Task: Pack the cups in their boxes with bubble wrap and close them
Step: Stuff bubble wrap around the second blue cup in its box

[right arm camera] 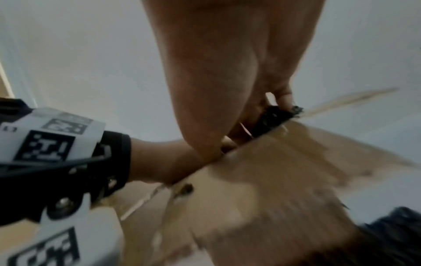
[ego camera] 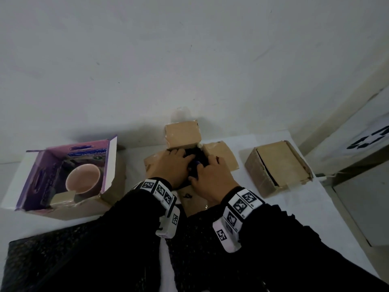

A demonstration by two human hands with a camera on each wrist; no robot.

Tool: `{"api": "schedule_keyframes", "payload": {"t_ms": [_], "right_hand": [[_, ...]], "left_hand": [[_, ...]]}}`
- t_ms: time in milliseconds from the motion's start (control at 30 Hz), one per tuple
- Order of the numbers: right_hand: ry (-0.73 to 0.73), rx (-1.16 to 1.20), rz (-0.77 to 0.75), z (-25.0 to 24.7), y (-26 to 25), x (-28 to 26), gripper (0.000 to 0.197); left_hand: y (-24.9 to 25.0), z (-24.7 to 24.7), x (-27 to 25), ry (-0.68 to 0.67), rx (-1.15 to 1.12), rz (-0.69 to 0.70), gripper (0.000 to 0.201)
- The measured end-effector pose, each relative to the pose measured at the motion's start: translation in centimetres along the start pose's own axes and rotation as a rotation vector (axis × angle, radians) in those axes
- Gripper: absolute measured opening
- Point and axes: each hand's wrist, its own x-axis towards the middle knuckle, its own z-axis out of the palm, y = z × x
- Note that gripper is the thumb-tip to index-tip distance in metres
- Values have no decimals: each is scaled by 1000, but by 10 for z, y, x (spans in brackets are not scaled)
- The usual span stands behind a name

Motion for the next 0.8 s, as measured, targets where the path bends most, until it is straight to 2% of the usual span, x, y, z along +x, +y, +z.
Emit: {"api": "schedule_keyframes", "payload": {"t_ms": [133, 267, 333, 467, 567, 733, 800], "right_hand": [[308, 24, -101, 0, 8, -14, 38], [398, 89, -137, 4, 21, -26, 34], [375, 93, -168, 4, 24, -28, 34], [272, 38, -167, 10, 18, -30, 50], [268, 4, -213, 9, 16, -27, 35], [282, -44, -244, -1, 29, -24, 34], [233, -51, -224, 2, 32, -29, 35]], "left_hand": [[-6, -2, -16, 207, -101, -62, 30], [7, -7, -39, 303, -79, -83, 42], [20, -2, -53, 319, -110, -79, 40], [33, 11, -71, 351, -188, -51, 32], [27, 12, -70, 324, -172, -24, 34], [8, 19, -70, 330, -150, 52, 38], [6, 20, -69, 326, -138, 62, 37]]}}
